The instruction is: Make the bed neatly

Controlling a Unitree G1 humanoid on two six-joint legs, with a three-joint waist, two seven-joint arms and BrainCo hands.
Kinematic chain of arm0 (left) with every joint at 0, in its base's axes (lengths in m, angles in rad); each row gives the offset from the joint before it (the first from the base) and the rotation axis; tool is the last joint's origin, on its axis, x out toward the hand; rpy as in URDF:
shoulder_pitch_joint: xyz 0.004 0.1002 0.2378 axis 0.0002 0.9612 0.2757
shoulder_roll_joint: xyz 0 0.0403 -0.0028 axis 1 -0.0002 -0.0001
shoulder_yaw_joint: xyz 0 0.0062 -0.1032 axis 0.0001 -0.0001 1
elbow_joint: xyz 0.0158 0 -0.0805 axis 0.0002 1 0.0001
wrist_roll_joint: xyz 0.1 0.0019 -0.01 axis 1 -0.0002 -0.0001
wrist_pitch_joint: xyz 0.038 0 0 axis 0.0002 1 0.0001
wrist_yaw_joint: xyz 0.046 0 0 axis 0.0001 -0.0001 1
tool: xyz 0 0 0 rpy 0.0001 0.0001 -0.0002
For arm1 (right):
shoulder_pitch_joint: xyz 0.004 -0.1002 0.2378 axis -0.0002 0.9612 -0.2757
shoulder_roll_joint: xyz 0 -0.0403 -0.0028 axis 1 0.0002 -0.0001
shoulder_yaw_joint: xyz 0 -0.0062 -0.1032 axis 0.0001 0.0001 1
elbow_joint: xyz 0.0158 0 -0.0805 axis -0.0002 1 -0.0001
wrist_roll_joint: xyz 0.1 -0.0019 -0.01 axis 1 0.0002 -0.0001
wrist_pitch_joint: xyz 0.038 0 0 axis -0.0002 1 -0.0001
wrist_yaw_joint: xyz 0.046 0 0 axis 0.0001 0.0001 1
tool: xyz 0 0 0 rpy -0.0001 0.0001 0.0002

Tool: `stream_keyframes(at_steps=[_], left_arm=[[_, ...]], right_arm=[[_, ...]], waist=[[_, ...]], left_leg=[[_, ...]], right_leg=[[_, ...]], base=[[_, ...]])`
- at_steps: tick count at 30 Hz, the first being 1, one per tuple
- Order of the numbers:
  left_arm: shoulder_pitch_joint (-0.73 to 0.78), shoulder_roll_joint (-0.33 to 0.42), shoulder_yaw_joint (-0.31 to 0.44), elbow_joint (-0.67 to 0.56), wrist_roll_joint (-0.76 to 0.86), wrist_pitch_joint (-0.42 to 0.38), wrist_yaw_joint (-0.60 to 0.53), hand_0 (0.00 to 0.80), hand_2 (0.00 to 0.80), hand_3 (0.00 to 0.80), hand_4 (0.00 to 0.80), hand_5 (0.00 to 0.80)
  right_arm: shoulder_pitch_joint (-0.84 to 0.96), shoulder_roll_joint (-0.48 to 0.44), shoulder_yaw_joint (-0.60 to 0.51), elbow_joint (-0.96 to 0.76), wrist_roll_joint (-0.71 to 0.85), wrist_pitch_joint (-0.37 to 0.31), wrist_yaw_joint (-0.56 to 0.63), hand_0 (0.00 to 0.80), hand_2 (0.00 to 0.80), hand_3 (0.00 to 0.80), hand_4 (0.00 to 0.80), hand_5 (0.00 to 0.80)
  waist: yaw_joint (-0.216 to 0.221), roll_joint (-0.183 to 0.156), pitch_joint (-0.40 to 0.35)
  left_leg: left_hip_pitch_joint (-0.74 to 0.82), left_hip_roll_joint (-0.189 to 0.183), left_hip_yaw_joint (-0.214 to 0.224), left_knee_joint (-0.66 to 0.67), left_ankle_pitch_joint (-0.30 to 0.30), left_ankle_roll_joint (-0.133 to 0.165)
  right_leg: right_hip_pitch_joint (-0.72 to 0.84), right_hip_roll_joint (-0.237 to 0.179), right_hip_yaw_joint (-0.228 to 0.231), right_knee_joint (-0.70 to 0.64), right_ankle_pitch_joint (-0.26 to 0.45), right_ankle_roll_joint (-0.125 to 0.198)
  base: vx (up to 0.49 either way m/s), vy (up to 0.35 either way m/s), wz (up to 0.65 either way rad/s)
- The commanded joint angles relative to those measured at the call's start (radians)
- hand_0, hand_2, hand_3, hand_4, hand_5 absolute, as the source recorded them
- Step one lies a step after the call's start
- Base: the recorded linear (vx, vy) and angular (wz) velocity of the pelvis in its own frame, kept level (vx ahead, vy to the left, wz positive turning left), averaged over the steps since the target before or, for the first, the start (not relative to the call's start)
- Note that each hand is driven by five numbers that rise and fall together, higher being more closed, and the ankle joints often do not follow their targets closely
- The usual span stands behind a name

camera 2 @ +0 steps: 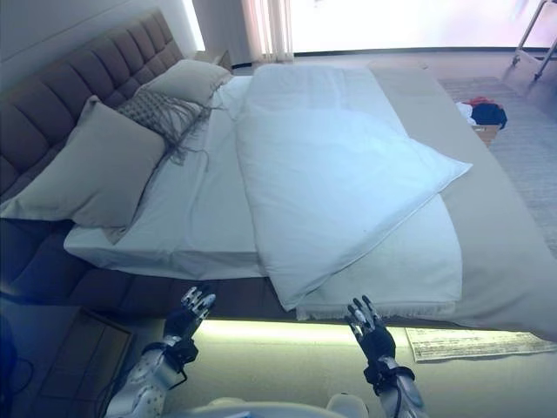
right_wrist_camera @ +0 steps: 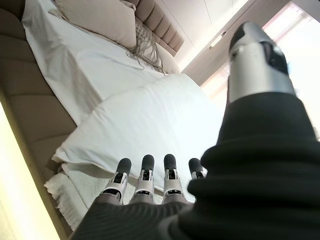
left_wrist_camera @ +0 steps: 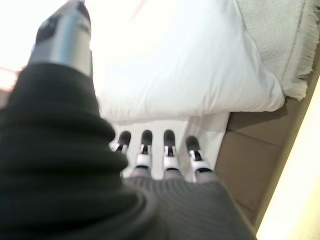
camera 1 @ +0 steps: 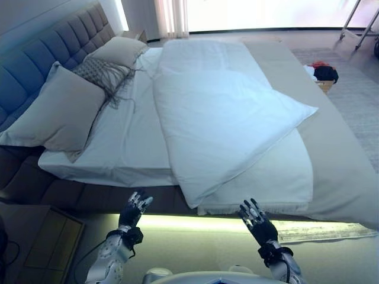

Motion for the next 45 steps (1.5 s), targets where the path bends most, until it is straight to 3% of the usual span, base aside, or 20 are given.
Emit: stream_keyframes(at_steps=[1, 8, 12, 17, 19, 22, 27, 32, 35, 36, 39, 41, 45], left_arm=[[-0.064, 0.036, 0.029, -0.059, -0.007, -0.045, 0.008, 0.000, 0.000, 0.000, 0.000, 0.000], [-0.056, 0.040, 0.029, -0.038, 0.003, -0.060, -0.056, 0.000, 0.000, 0.000, 0.000, 0.000], [-0.046, 0.041, 0.043, -0.055, -0.002, -0.055, -0.059, 0.000, 0.000, 0.000, 0.000, 0.000], [-0.024, 0.027, 0.042, -0.076, -0.007, -0.054, -0.050, 0.000, 0.000, 0.000, 0.000, 0.000], [-0.020, 0.013, 0.034, -0.069, -0.010, -0.065, -0.033, 0.000, 0.000, 0.000, 0.000, 0.000], [-0.028, 0.005, 0.022, -0.064, -0.020, -0.051, -0.018, 0.000, 0.000, 0.000, 0.000, 0.000], [-0.062, 0.009, 0.008, -0.046, -0.011, -0.043, -0.007, 0.000, 0.000, 0.000, 0.000, 0.000], [-0.059, 0.016, 0.020, -0.053, -0.011, -0.048, 0.000, 0.000, 0.000, 0.000, 0.000, 0.000], [-0.076, 0.020, 0.007, -0.045, 0.000, -0.053, -0.011, 0.000, 0.000, 0.000, 0.000, 0.000], [-0.081, 0.022, -0.008, -0.035, 0.005, -0.058, -0.017, 0.000, 0.000, 0.000, 0.000, 0.000], [-0.082, 0.030, -0.023, -0.036, 0.010, -0.047, -0.038, 0.000, 0.000, 0.000, 0.000, 0.000], [-0.071, 0.034, -0.020, -0.048, -0.002, -0.039, -0.035, 0.000, 0.000, 0.000, 0.000, 0.000], [-0.075, 0.041, -0.013, -0.079, -0.017, -0.023, -0.012, 0.000, 0.000, 0.000, 0.000, 0.000]], right_arm=[[-0.062, 0.022, -0.039, 0.014, 0.008, -0.078, -0.032, 0.000, 0.000, 0.000, 0.000, 0.000], [-0.036, 0.015, -0.063, 0.010, -0.010, -0.052, 0.005, 0.000, 0.000, 0.000, 0.000, 0.000], [-0.031, 0.018, -0.055, 0.011, -0.025, -0.019, 0.029, 0.000, 0.000, 0.000, 0.000, 0.000], [-0.036, 0.017, -0.026, 0.016, -0.015, 0.011, 0.018, 0.000, 0.000, 0.000, 0.000, 0.000], [-0.046, 0.019, -0.015, 0.034, -0.002, 0.029, 0.021, 0.000, 0.000, 0.000, 0.000, 0.000], [-0.059, 0.014, -0.010, 0.052, -0.024, 0.018, 0.005, 0.000, 0.000, 0.000, 0.000, 0.000], [-0.070, 0.027, -0.001, 0.030, -0.017, 0.003, -0.023, 0.000, 0.000, 0.000, 0.000, 0.000], [-0.047, 0.046, -0.001, 0.002, -0.051, 0.011, -0.038, 0.000, 0.000, 0.000, 0.000, 0.000], [-0.046, 0.043, -0.002, 0.009, -0.037, -0.012, -0.041, 0.000, 0.000, 0.000, 0.000, 0.000], [-0.045, 0.037, 0.000, 0.011, -0.031, -0.029, -0.045, 0.000, 0.000, 0.000, 0.000, 0.000], [-0.035, 0.028, -0.016, 0.008, -0.009, -0.052, -0.034, 0.000, 0.000, 0.000, 0.000, 0.000], [-0.033, 0.023, -0.026, 0.006, 0.000, -0.041, -0.004, 0.000, 0.000, 0.000, 0.000, 0.000], [-0.063, 0.015, -0.025, 0.027, -0.015, -0.031, 0.023, 0.000, 0.000, 0.000, 0.000, 0.000]], waist=[[-0.010, -0.055, 0.006], [-0.022, -0.064, 0.006], [-0.019, -0.077, 0.008], [-0.002, -0.077, 0.016], [0.007, -0.071, 0.015], [-0.002, -0.057, 0.016], [-0.012, -0.048, 0.024], [-0.013, -0.053, 0.034], [-0.002, -0.046, 0.044], [-0.003, -0.031, 0.049], [-0.014, -0.006, 0.058], [-0.018, -0.008, 0.058], [-0.029, -0.044, 0.060]], left_leg=[[-0.006, -0.010, 0.017, -0.037, 0.009, 0.005], [-0.014, -0.013, 0.036, 0.009, -0.022, 0.016], [-0.030, -0.021, 0.034, 0.096, -0.071, 0.031], [-0.060, -0.037, -0.028, 0.175, -0.110, 0.039], [-0.058, -0.052, -0.049, 0.158, -0.107, 0.042], [-0.046, -0.047, -0.019, 0.119, -0.086, 0.039], [-0.030, -0.048, -0.010, 0.076, -0.065, 0.040], [-0.034, -0.082, -0.029, 0.117, -0.102, 0.081], [-0.069, -0.131, -0.080, 0.163, -0.128, 0.132], [-0.065, -0.160, -0.113, 0.176, -0.156, 0.155], [-0.062, -0.210, -0.123, 0.197, -0.178, 0.200], [-0.043, -0.233, -0.122, 0.202, -0.193, 0.202], [0.005, -0.245, -0.141, 0.191, -0.233, 0.174]], right_leg=[[0.184, -0.066, -0.051, -0.449, 0.372, 0.145], [0.171, -0.075, -0.051, -0.418, 0.354, 0.140], [0.165, -0.080, -0.041, -0.409, 0.350, 0.131], [0.160, -0.056, -0.003, -0.402, 0.339, 0.108], [0.162, -0.047, 0.006, -0.424, 0.350, 0.109], [0.166, -0.046, 0.001, -0.445, 0.363, 0.111], [0.143, -0.077, -0.007, -0.400, 0.355, 0.125], [0.090, -0.165, 0.018, -0.259, 0.374, 0.133], [0.026, -0.220, 0.065, -0.065, 0.395, 0.112], [-0.012, -0.236, 0.119, 0.072, 0.404, 0.115], [-0.134, -0.231, 0.204, 0.278, 0.457, 0.110], [-0.164, -0.225, 0.188, 0.234, 0.488, 0.121], [-0.151, -0.207, 0.100, -0.120, 0.568, 0.162]], base=[[0.010, 0.033, 0.02], [0.035, -0.008, 0.01], [-0.002, -0.086, -0.01], [0.005, -0.044, -0.07], [0.015, 0.025, -0.23], [0.018, 0.095, -0.19], [0.014, 0.132, 0.03], [0.052, 0.146, 0.10], [0.063, 0.259, 0.25], [0.103, 0.335, 0.25], [0.102, 0.337, 0.27], [0.183, 0.084, 0.14], [0.286, -0.209, -0.11]])
